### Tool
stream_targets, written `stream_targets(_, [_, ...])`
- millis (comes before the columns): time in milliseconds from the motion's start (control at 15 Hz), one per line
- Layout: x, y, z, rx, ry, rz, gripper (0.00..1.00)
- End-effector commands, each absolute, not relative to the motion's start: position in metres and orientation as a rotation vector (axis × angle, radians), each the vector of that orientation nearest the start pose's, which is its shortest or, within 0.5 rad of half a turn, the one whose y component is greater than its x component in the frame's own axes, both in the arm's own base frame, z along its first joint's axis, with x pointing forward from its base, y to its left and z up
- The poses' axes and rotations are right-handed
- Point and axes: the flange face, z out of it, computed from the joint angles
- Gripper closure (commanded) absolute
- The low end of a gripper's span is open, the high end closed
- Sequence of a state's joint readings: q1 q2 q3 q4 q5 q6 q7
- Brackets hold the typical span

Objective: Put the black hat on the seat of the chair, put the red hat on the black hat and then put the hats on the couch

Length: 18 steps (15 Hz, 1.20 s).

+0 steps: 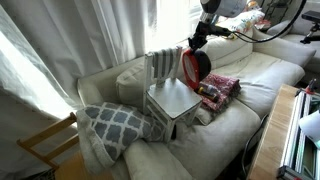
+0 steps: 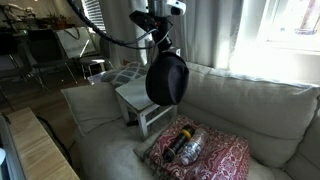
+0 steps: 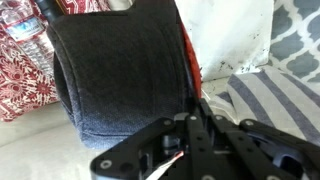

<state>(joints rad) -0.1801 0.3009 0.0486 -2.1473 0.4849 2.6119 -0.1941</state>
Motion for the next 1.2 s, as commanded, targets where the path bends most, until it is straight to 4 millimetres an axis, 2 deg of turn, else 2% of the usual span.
stream_targets(0, [0.577, -0.087, 0.276, -2.825, 0.488, -0.291, 0.95])
stream_targets(67, [0.577, -0.087, 0.276, -2.825, 0.488, -0.291, 0.99])
stream_targets(267, [0.598, -0.113, 0.256, -2.740, 0.442, -0.188, 0.99])
stream_targets(467, [0.613, -0.150, 0.227, -2.665, 0.446, -0.059, 0.99])
stream_targets(800, [0.634, -0.205, 0.180, -2.583, 0.416, 0.004, 0.99])
stream_targets(1000, [0.644, -0.226, 0.157, -2.525, 0.420, 0.008, 0.99])
stream_targets(1133, [0.650, -0.234, 0.149, -2.449, 0.422, 0.019, 0.99])
